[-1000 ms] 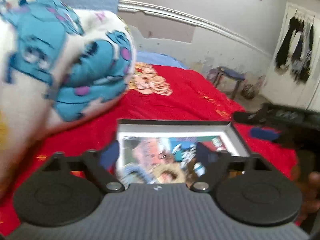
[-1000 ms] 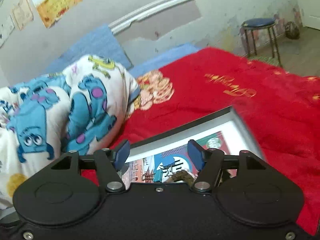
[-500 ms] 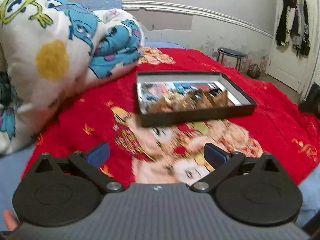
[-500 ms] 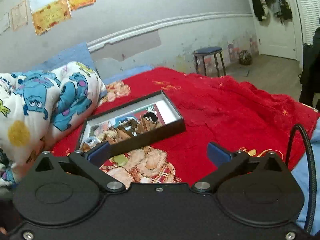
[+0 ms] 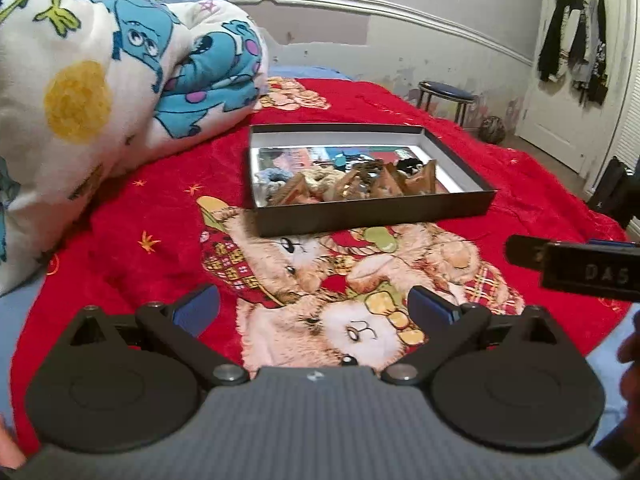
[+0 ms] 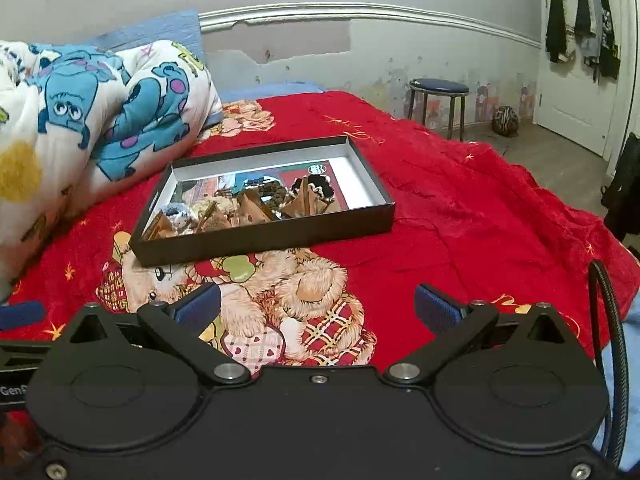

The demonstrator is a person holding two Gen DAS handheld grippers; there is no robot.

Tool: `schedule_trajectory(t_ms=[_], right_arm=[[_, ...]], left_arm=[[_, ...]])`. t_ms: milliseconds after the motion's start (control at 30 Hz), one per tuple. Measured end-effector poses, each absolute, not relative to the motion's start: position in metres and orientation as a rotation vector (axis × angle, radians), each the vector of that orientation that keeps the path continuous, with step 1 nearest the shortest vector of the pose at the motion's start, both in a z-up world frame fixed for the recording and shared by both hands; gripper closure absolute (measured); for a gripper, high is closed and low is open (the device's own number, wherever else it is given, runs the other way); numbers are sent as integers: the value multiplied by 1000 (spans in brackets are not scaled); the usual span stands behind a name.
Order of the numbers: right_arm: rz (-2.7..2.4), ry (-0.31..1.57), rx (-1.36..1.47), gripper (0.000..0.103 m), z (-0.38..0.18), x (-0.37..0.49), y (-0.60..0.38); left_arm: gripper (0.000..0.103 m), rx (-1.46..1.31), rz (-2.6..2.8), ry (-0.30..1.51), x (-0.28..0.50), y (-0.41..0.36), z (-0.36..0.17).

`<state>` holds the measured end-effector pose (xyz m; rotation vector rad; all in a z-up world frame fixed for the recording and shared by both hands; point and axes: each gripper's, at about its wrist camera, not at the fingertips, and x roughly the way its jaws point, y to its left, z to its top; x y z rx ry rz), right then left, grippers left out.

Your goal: Organize objects

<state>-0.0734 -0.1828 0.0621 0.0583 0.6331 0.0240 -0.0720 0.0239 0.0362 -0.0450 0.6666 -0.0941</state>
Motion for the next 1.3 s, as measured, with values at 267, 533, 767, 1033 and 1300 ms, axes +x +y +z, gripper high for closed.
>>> schedule_trajectory(t_ms=[267,533,767,1033,1300], right_arm=[[57,655,64,0,59,-70,-182],[67,661,83,0,56,-69,-183],[65,665,86,0,54,-68,-182],[69,669,75,0,53,-68,-180],[74,673,77,0,52,-68,-179]], left_arm=[[0,8,-102,677,-73,15,34],[0,7,-93,698,-71,17,32],[0,13,-78,716,-69,21,29],[0,26,-74,722,-69,20,28],[0,30,-72,730,-68,20,27]])
